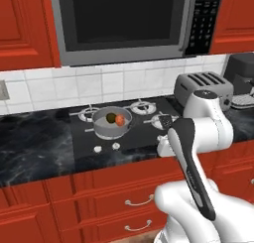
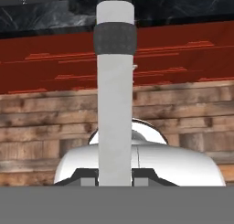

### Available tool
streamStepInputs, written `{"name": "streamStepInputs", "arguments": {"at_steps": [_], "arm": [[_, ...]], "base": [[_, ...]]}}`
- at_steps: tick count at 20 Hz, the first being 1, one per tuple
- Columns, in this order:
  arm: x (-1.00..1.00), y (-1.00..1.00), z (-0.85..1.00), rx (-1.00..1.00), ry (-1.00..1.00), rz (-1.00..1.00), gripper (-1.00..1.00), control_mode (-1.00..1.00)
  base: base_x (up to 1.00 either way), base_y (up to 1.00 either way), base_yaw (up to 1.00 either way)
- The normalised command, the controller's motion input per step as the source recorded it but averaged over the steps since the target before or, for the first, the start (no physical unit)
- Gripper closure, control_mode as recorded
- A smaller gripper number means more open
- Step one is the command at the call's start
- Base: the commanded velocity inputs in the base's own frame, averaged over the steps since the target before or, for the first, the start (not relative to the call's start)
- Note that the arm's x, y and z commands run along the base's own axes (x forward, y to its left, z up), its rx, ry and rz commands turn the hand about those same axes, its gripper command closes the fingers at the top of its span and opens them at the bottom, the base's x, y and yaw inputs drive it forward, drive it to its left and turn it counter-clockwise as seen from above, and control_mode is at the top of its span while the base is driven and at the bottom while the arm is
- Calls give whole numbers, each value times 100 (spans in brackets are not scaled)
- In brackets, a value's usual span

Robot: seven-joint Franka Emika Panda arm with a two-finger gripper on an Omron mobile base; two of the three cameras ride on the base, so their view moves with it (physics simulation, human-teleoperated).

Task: Put the squash and avocado in the pot. Retrieve the spatula and lightly stir the vegetables in the pot.

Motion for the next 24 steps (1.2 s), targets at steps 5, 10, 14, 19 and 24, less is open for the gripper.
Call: {"name": "streamStepInputs", "arguments": {"at_steps": [5, 10, 14, 19, 24], "arm": [[0, 0, 0, 0, 0, 0, 100, 100], [0, 0, 0, 0, 0, 0, 100, 100], [0, 0, 0, 0, 0, 0, 100, 100], [0, 0, 0, 0, 0, 0, 100, 100], [0, 0, 0, 0, 0, 0, 100, 100]], "base": [[44, -9, -1], [59, 5, 6], [47, 0, 17], [63, 2, 22], [27, 0, 6]]}}
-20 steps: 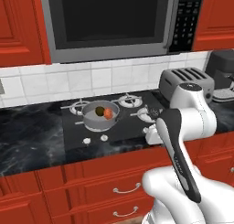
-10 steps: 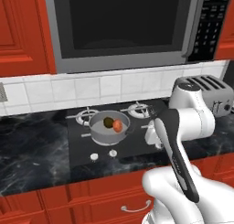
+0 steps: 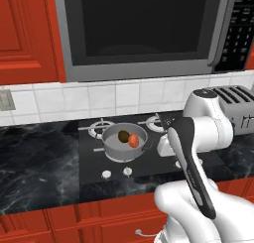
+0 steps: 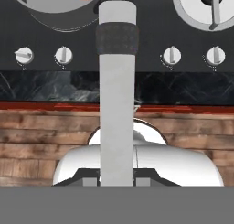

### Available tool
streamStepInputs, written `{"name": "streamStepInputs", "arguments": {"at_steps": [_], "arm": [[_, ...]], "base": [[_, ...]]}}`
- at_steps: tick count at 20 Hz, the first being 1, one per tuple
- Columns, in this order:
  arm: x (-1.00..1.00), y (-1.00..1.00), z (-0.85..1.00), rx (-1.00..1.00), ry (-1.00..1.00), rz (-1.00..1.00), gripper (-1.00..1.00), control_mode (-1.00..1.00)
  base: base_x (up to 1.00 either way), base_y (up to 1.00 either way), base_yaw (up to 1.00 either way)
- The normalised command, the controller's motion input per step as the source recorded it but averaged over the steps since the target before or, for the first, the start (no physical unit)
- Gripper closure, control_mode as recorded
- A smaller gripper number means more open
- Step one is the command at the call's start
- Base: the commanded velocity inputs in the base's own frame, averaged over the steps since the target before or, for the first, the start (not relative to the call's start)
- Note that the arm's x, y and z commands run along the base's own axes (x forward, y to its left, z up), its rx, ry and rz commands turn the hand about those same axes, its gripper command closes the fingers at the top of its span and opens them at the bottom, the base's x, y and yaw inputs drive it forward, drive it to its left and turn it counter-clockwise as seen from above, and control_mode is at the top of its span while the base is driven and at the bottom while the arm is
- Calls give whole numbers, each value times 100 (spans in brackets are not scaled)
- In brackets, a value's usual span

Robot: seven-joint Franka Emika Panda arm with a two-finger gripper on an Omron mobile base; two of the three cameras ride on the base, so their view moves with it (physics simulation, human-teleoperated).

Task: Put the squash and avocado in the pot. Retrieve the spatula and lightly stir the vegetables in the pot.

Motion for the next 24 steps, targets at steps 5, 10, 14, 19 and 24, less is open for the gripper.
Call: {"name": "streamStepInputs", "arguments": {"at_steps": [5, 10, 14, 19, 24], "arm": [[0, 0, 0, 0, 0, 0, 100, 100], [0, 0, 0, 0, 0, 0, 100, 100], [0, 2, 4, -1, 1, 0, 100, -100], [23, 28, 52, -24, 27, 1, 100, -100], [39, 14, 39, -39, 43, 4, 100, -100]], "base": [[47, 4, 0], [0, 0, 0], [0, 0, 0], [0, 0, 0], [0, 0, 0]]}}
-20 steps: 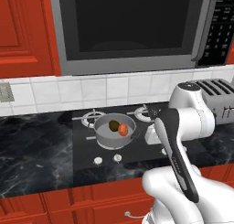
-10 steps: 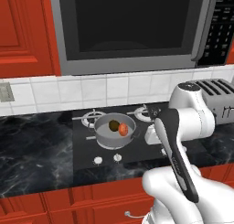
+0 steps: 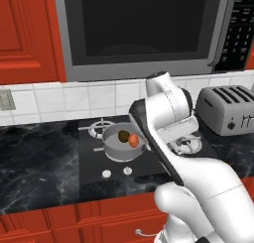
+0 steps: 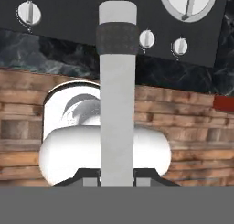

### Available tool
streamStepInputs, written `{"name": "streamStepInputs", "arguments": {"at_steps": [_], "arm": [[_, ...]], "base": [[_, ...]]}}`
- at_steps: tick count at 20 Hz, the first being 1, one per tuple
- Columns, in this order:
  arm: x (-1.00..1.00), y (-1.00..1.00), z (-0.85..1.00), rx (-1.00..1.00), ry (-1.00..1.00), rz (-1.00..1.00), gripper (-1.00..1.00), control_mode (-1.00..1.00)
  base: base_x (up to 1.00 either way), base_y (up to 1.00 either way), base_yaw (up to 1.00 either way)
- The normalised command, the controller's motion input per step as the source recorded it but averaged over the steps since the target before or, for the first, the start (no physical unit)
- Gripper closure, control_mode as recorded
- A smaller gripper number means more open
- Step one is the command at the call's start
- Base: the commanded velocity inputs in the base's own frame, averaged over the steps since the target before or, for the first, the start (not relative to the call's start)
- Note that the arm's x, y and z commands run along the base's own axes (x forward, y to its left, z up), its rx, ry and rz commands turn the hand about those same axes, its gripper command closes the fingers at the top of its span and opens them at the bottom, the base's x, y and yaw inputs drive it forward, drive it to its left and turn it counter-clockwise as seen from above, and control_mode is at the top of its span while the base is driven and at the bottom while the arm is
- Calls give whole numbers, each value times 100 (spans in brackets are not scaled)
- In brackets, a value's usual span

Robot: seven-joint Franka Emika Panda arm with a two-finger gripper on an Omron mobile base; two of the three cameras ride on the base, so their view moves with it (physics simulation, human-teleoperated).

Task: Put the squash and avocado in the pot. Retrieve the spatula and lightly stir the vegetables in the pot.

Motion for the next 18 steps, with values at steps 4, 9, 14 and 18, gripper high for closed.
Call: {"name": "streamStepInputs", "arguments": {"at_steps": [4, 9, 14, 18], "arm": [[64, 0, 19, -48, 54, 19, 100, -100], [16, -14, -4, -31, 37, 24, 100, -100], [0, -24, -22, -7, 18, 30, 100, -100], [0, -3, 5, -3, 2, 23, 100, -100]], "base": [[0, 0, 0], [0, 0, 0], [0, 0, 0], [0, 0, 0]]}}
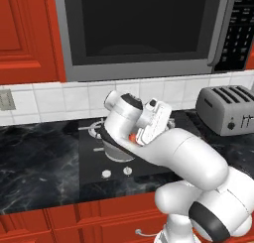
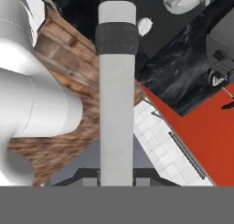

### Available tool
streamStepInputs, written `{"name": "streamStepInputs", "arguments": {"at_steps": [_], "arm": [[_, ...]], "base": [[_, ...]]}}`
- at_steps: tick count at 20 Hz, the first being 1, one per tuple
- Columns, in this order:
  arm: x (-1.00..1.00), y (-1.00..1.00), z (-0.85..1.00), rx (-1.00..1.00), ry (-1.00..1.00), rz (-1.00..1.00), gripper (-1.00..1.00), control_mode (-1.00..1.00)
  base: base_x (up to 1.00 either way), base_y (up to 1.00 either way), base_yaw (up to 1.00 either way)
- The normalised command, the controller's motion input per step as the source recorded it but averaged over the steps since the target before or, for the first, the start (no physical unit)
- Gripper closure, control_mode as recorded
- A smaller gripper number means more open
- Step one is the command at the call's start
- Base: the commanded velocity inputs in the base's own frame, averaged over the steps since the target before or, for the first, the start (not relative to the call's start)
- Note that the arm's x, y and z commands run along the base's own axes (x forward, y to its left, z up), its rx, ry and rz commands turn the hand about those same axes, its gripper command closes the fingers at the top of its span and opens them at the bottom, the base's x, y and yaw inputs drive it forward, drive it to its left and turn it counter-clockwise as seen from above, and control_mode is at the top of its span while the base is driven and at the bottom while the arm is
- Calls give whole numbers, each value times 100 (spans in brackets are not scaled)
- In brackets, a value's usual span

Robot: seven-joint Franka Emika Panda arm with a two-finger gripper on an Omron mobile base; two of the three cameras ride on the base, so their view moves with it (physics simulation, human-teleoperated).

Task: Put the squash and avocado in the pot. Retrieve the spatula and lightly stir the vegetables in the pot.

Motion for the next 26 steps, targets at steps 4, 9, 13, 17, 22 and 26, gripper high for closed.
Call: {"name": "streamStepInputs", "arguments": {"at_steps": [4, 9, 13, 17, 22, 26], "arm": [[21, 0, -2, 0, 5, 4, 100, -100], [67, -1, -17, -2, 15, 0, 100, -100], [87, -12, 1, -6, 20, 0, 100, -100], [32, 0, 8, -1, 23, 1, 100, -100], [8, 2, -4, 0, 8, 0, 100, -100], [0, 0, -19, 0, 0, 0, 100, -100]], "base": [[0, 0, 0], [0, 0, 0], [0, 0, 0], [0, 0, 0], [0, 0, 0], [0, 0, 0]]}}
